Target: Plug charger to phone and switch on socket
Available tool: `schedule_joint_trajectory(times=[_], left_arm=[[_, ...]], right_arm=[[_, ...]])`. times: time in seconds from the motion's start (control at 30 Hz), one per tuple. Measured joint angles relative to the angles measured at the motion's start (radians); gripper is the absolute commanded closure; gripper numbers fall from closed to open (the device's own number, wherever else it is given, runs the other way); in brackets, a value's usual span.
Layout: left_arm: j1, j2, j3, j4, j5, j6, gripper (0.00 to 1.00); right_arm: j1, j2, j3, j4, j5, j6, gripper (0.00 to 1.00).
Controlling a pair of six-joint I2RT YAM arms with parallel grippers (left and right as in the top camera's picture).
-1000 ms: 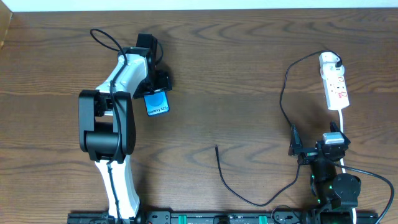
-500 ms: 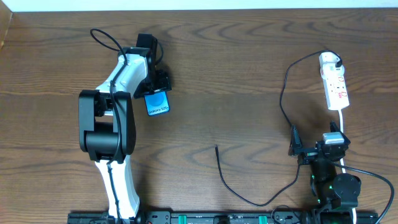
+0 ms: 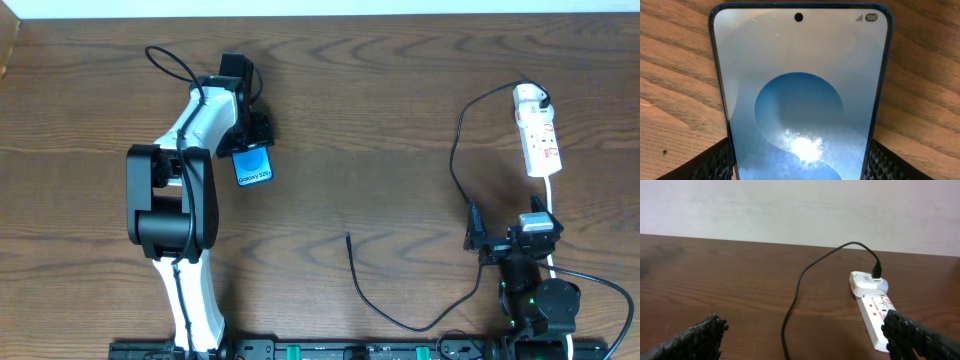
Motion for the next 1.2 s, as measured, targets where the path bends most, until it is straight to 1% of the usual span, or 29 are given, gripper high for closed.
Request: schedule_joint_trajectory(times=[0.13,0.23,0.33,0.4,0.57,0.7,0.73,0.83,1.2], left_arm=[[0.000,0.000,0.000,0.000,0.000,0.000,0.46],[0.000,0.000,0.000,0.000,0.000,0.000,0.57],[0.000,0.000,0.000,0.000,0.000,0.000,0.71],[0.000,0.000,0.000,0.000,0.000,0.000,0.77],[0.000,0.000,0.000,0.000,0.000,0.000,0.81],[0.000,0.000,0.000,0.000,0.000,0.000,0.81],[0.000,0.000,0.000,0.000,0.000,0.000,0.87],[0.000,0.000,0.000,0.000,0.000,0.000,0.92],[0.000,0.000,0.000,-0.001,0.000,0.000,0.93]], right_arm=[[0.000,0.000,0.000,0.000,0.000,0.000,0.01],[0.000,0.000,0.000,0.000,0.000,0.000,0.01],[0.000,0.000,0.000,0.000,0.000,0.000,0.01],[0.000,0.000,0.000,0.000,0.000,0.000,0.01],[0.000,0.000,0.000,0.000,0.000,0.000,0.01],[0.000,0.000,0.000,0.000,0.000,0.000,0.01],[0.000,0.000,0.000,0.000,0.000,0.000,0.01],[0.000,0.000,0.000,0.000,0.000,0.000,0.01],[0.000,0.000,0.000,0.000,0.000,0.000,0.01]])
